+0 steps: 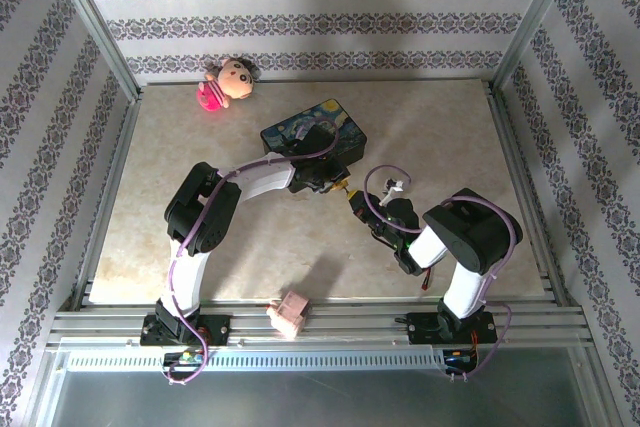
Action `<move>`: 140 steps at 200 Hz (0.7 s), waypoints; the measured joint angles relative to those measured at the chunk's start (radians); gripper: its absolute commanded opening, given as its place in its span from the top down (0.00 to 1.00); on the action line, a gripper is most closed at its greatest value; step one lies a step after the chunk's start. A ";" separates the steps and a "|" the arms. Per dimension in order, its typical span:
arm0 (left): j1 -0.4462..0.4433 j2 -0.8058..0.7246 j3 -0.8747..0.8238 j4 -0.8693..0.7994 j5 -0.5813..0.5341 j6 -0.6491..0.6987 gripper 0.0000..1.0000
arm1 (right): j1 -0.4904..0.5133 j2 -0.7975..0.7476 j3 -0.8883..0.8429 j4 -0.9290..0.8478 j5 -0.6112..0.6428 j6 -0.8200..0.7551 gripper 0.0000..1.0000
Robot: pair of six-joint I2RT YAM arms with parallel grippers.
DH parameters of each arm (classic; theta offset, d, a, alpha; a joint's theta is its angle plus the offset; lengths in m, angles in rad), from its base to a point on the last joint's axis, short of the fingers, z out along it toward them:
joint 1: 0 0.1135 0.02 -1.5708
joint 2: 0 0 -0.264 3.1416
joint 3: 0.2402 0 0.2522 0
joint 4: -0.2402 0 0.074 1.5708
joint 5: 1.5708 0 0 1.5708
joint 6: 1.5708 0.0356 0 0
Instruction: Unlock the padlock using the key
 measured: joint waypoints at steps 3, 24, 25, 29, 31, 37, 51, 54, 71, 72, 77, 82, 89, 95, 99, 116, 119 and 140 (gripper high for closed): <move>0.000 0.000 -0.001 0.002 0.000 0.000 0.79 | 0.000 0.000 0.000 0.000 0.000 0.000 1.00; 0.000 -0.002 -0.004 0.006 0.001 -0.003 0.79 | 0.000 0.000 0.000 0.000 0.000 0.000 1.00; 0.000 -0.002 -0.004 0.006 0.001 -0.003 0.79 | 0.000 0.000 0.000 0.000 0.000 0.000 1.00; 0.000 -0.002 -0.004 0.007 0.001 -0.003 0.79 | 0.000 0.001 0.000 0.001 0.000 0.001 1.00; 0.000 -0.002 -0.004 0.007 0.002 -0.003 0.79 | 0.000 0.002 0.000 0.002 0.000 0.001 1.00; 0.000 -0.002 -0.005 0.007 0.002 -0.003 0.79 | 0.000 0.004 0.000 0.003 0.000 0.001 1.00; 0.000 -0.002 -0.005 0.008 0.001 -0.003 0.79 | 0.000 0.009 0.000 0.007 0.000 0.001 1.00; 0.000 -0.002 -0.005 0.008 0.001 -0.003 0.79 | 0.000 0.010 0.000 0.007 0.000 0.001 1.00; 0.000 -0.002 -0.005 0.008 0.002 -0.004 0.79 | 0.000 0.011 0.000 0.007 0.001 0.005 1.00; 0.000 -0.002 -0.005 0.008 0.002 -0.004 0.79 | 0.000 0.011 0.000 0.007 0.001 0.005 1.00; 0.000 -0.003 -0.005 0.010 0.002 -0.004 0.79 | 0.000 0.013 0.000 0.006 0.001 0.005 1.00; 0.000 -0.003 -0.006 0.010 0.002 -0.005 0.79 | 0.000 0.013 0.000 0.007 0.001 0.006 1.00; 0.000 -0.003 -0.006 0.011 0.002 -0.005 0.79 | 0.000 0.013 0.000 0.006 0.001 0.008 1.00; 0.000 -0.003 -0.007 0.012 0.002 -0.007 0.79 | 0.000 0.013 0.000 0.007 0.001 0.008 1.00; 0.000 -0.003 -0.007 0.012 0.002 -0.007 0.79 | 0.000 0.013 0.000 0.007 0.001 0.008 1.00; 0.000 -0.004 -0.008 0.014 0.002 -0.010 0.79 | 0.000 0.013 -0.002 0.007 0.002 0.008 1.00; 0.000 -0.004 -0.008 0.014 0.002 -0.010 0.79 | 0.000 0.013 -0.002 0.007 0.002 0.008 1.00; 0.000 -0.005 -0.010 0.016 0.002 -0.011 0.79 | 0.000 0.013 -0.006 0.006 0.002 0.008 1.00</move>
